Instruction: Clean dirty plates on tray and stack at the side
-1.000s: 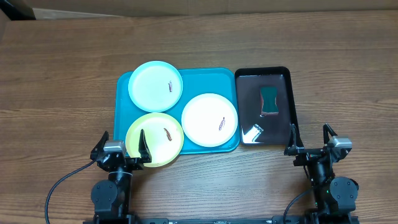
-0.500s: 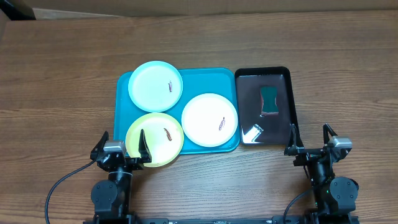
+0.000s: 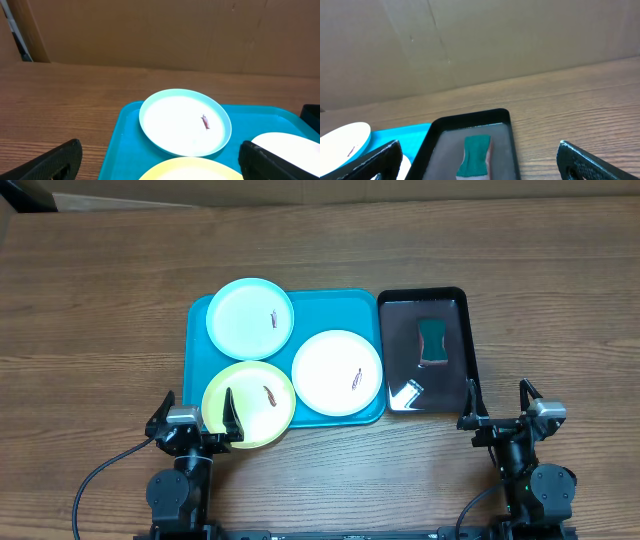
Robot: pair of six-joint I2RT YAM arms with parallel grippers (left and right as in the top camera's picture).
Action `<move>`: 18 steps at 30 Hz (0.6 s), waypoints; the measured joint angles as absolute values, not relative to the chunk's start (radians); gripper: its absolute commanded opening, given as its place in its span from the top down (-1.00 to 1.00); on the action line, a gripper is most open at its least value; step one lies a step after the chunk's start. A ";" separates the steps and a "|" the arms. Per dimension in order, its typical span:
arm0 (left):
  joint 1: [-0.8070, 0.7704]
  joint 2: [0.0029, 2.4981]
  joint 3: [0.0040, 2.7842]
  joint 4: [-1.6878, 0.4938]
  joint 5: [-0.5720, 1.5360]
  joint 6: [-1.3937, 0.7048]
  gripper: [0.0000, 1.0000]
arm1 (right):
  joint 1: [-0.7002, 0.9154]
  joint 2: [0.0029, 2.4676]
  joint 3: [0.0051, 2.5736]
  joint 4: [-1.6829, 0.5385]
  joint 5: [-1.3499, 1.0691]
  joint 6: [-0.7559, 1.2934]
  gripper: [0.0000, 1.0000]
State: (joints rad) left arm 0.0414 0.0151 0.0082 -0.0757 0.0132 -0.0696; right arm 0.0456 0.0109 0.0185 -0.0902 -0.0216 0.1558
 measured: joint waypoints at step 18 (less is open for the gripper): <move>0.041 0.015 0.008 -0.060 0.116 -0.070 -1.00 | 0.046 0.011 0.019 -0.091 -0.022 0.156 -1.00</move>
